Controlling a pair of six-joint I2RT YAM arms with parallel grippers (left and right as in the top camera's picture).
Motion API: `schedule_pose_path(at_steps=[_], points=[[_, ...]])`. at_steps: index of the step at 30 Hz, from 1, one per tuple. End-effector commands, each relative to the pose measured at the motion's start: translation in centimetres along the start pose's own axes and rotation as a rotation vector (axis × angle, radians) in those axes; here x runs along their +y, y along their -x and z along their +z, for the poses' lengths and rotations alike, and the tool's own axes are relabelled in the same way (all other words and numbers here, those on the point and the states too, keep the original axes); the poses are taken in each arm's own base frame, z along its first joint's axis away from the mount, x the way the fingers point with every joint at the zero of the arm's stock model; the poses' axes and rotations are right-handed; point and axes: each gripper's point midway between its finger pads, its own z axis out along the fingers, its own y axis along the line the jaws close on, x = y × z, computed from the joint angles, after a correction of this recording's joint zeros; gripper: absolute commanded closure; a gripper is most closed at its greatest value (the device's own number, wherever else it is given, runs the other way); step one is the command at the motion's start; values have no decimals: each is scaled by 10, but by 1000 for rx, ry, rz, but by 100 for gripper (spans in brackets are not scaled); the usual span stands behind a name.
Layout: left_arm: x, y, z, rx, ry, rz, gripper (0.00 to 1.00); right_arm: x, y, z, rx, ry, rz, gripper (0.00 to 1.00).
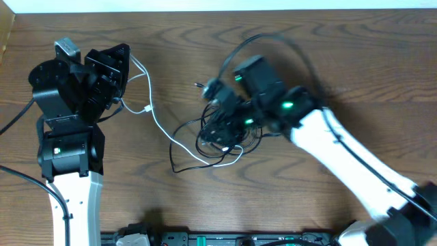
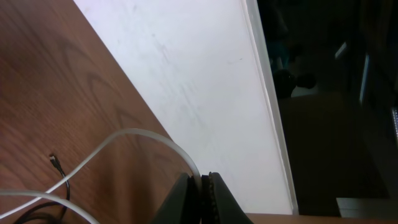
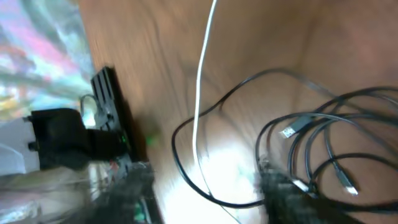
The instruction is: Untangle cables
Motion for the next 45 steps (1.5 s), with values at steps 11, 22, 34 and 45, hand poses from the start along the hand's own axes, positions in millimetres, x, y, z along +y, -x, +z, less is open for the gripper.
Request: schedule_pose_path(at_steps=[11,22,34,45], points=[[-5,2,1,-5,-8,18,92,1,-49,76,230,71,-29,50],[-5,2,1,-5,-8,18,92,15,-54,86,250,83,-65,76],[-5,2,1,-4,-8,18,92,-4,-53,85,252,-21,-73,78],[-2,1,1,1,4,12,92,-7,-52,84,249,-28,-68,87]])
